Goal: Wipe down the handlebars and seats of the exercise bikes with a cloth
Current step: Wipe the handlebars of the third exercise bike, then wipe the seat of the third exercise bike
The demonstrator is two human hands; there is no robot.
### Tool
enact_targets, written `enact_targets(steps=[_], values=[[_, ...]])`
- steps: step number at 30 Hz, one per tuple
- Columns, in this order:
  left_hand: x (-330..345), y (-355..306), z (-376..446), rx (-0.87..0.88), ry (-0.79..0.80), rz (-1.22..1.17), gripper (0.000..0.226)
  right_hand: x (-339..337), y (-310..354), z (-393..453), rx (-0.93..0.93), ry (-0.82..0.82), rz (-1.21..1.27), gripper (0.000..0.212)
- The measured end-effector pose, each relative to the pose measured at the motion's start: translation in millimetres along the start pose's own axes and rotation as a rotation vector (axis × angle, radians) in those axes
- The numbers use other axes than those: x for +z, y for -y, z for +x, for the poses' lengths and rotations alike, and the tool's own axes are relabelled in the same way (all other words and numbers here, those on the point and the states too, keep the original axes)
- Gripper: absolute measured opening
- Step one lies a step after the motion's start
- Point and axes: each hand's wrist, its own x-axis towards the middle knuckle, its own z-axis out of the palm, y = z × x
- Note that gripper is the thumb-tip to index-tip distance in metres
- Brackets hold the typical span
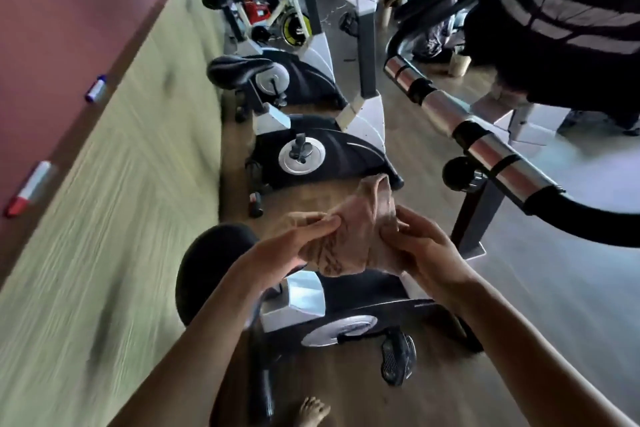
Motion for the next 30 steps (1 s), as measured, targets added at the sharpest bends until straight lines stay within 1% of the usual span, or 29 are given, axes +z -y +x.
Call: enact_targets(steps=[2, 3, 5, 7, 9, 10, 12, 13, 15, 16, 18, 19, 20, 21, 22, 24, 25, 27, 29, 30], values=[[-9, 2, -16, 0.044, -0.148, -0.068, 0.053, 11, -7, 12, 0.072, -0.042, -0.025, 0.027], [-12, 2, -22, 0.066, -0.23, -0.066, 0.053, 18, -11, 18, 0.12, -0.045, -0.036, 0.033], [-18, 5, -30, 0.094, -0.386, -0.015, 0.05, 34, -18, 26, 0.206, 0.003, -0.082, 0.047], [-28, 14, -34, 0.1, -0.49, -0.011, 0.048, 52, -29, 35, 0.21, 0.063, -0.193, 0.057], [-42, 26, -38, 0.102, -0.55, -0.039, 0.049, 69, -42, 47, 0.206, 0.071, -0.285, 0.054], [-50, 32, -41, 0.097, -0.593, -0.037, 0.049, 78, -49, 54, 0.224, 0.073, -0.288, 0.051], [-68, 43, -47, 0.077, -0.712, -0.004, 0.045, 97, -60, 75, 0.253, 0.112, -0.315, 0.049], [-78, 49, -48, 0.056, -0.774, 0.023, 0.041, 106, -66, 89, 0.246, 0.146, -0.374, 0.05], [-100, 60, -49, -0.037, -0.884, 0.14, 0.03, 124, -81, 122, 0.196, 0.213, -0.563, 0.056], [-112, 66, -48, -0.117, -0.908, 0.234, 0.029, 131, -90, 138, 0.158, 0.233, -0.673, 0.061], [-134, 82, -45, -0.336, -0.91, 0.431, 0.04, 143, -112, 169, 0.082, 0.259, -0.949, 0.069], [-143, 91, -44, -0.445, -0.903, 0.512, 0.048, 147, -125, 180, 0.057, 0.278, -1.132, 0.073], [-152, 100, -44, -0.522, -0.912, 0.578, 0.055, 149, -138, 187, 0.045, 0.29, -1.306, 0.077], [-161, 108, -44, -0.557, -0.943, 0.628, 0.059, 151, -150, 191, 0.031, 0.292, -1.421, 0.08], [-171, 118, -43, -0.548, -0.993, 0.649, 0.059, 153, -161, 193, 0.009, 0.288, -1.468, 0.079], [-191, 135, -41, -0.442, -1.096, 0.61, 0.051, 161, -182, 190, -0.056, 0.271, -1.473, 0.075], [-201, 142, -38, -0.385, -1.133, 0.572, 0.047, 170, -192, 188, -0.068, 0.26, -1.472, 0.077], [-217, 156, -27, -0.325, -1.183, 0.493, 0.047, 195, -212, 184, -0.012, 0.204, -1.441, 0.091], [-229, 168, -9, -0.333, -1.213, 0.403, 0.05, 218, -233, 182, 0.079, 0.128, -1.444, 0.103], [-233, 174, 1, -0.346, -1.211, 0.364, 0.05, 225, -241, 183, 0.096, 0.089, -1.49, 0.106]])
